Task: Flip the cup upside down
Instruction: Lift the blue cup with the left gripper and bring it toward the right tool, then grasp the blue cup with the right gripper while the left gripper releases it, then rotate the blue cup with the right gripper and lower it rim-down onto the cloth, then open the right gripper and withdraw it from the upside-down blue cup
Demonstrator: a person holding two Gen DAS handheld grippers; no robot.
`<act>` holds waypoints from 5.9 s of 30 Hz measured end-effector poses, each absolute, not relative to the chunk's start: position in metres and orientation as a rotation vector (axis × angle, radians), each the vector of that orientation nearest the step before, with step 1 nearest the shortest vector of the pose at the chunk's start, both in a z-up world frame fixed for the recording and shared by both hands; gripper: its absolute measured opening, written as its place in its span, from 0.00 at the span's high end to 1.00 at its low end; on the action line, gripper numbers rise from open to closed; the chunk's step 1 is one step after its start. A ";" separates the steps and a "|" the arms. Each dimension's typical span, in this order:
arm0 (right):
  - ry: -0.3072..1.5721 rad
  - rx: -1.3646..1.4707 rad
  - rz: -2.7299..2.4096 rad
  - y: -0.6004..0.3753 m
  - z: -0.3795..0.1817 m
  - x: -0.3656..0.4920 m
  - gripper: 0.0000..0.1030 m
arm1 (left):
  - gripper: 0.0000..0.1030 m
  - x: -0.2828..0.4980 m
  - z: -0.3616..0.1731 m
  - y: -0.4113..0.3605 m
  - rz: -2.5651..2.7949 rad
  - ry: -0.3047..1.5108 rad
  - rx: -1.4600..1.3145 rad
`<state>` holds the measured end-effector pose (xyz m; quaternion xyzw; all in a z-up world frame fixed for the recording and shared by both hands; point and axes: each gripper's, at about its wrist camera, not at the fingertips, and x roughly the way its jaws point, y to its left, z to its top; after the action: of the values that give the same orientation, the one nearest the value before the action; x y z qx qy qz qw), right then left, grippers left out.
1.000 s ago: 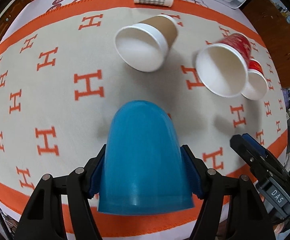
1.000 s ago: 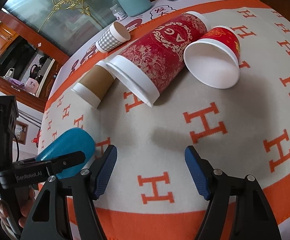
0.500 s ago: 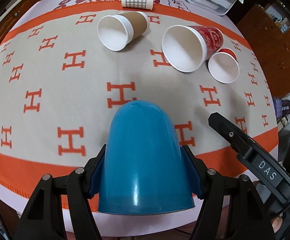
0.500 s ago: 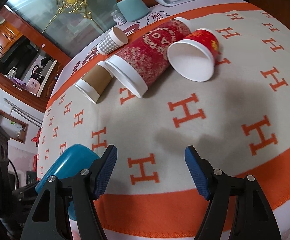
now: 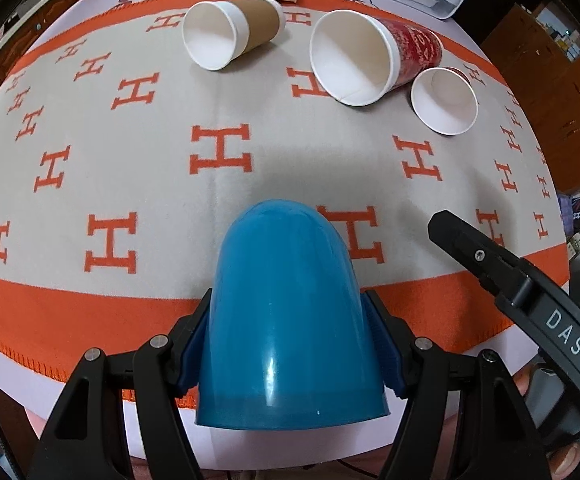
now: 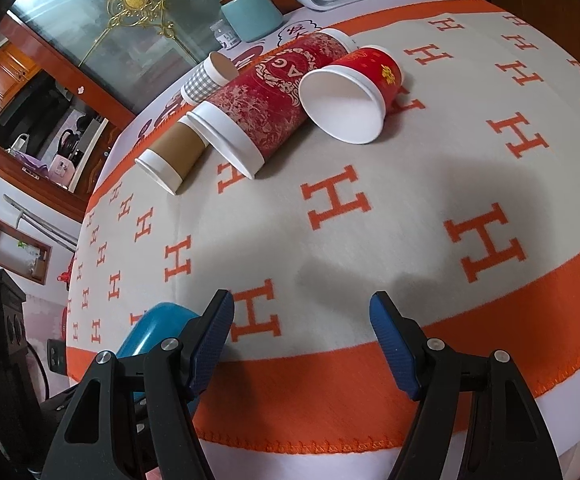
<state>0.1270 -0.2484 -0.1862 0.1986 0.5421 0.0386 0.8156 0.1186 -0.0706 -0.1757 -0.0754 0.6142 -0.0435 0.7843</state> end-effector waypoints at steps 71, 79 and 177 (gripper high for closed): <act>1.483 0.543 0.407 -0.160 -0.208 0.103 0.30 | 0.17 0.072 -0.151 0.050 -0.123 1.220 -0.149; 1.517 0.580 0.440 -0.148 -0.220 0.111 0.30 | 0.17 0.080 -0.150 0.055 -0.079 1.197 -0.096; 0.862 0.119 0.272 -0.176 0.037 -0.043 0.30 | 0.01 0.012 0.000 -0.022 -0.022 0.842 -0.032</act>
<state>-0.0426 -0.1758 0.0366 0.0575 0.4162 0.1313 0.8979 0.0119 -0.0216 -0.0005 -0.0157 0.4086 -0.0107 0.9125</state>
